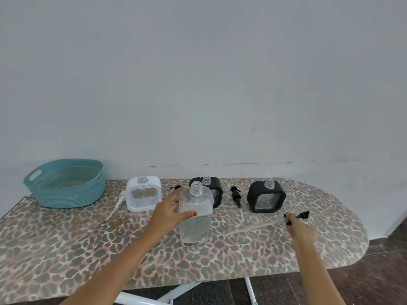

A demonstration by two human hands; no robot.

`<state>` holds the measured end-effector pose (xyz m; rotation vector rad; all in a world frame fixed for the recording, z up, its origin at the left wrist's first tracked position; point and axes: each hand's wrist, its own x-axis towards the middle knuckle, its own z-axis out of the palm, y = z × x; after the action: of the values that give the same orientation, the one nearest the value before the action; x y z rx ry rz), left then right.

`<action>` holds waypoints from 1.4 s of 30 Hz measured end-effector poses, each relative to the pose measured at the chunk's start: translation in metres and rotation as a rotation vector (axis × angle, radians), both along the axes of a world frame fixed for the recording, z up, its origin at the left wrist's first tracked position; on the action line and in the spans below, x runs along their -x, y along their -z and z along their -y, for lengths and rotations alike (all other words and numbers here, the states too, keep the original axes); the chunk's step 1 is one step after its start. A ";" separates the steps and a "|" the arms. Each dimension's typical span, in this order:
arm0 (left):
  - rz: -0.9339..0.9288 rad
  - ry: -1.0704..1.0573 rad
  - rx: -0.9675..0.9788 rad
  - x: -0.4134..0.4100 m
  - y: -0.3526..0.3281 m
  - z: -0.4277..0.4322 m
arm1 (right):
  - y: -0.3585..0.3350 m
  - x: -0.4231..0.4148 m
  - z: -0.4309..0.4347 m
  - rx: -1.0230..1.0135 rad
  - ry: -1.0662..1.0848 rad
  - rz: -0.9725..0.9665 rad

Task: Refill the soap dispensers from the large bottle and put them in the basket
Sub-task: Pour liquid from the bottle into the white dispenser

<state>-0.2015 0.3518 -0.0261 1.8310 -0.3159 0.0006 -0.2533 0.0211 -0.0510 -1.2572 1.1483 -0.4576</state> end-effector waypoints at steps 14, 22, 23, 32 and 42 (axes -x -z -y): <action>-0.019 0.004 -0.020 0.001 -0.001 -0.002 | 0.051 0.001 0.004 0.283 -0.224 -0.305; -0.002 0.022 -0.038 0.000 -0.002 -0.002 | -0.011 -0.004 -0.105 0.665 -0.837 0.307; 0.003 0.027 -0.047 0.000 -0.001 -0.002 | -0.016 -0.008 -0.119 0.623 -0.994 0.330; 0.011 0.105 -0.030 -0.010 0.004 -0.028 | -0.005 -0.040 -0.163 0.351 -1.298 0.482; 0.062 -0.500 -0.150 -0.075 0.033 -0.118 | 0.003 -0.050 -0.162 0.280 -1.256 0.426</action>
<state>-0.1262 0.4698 -0.0595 2.0184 0.1088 0.3895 -0.2029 0.1836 -0.0540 -1.7419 -0.1810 0.0907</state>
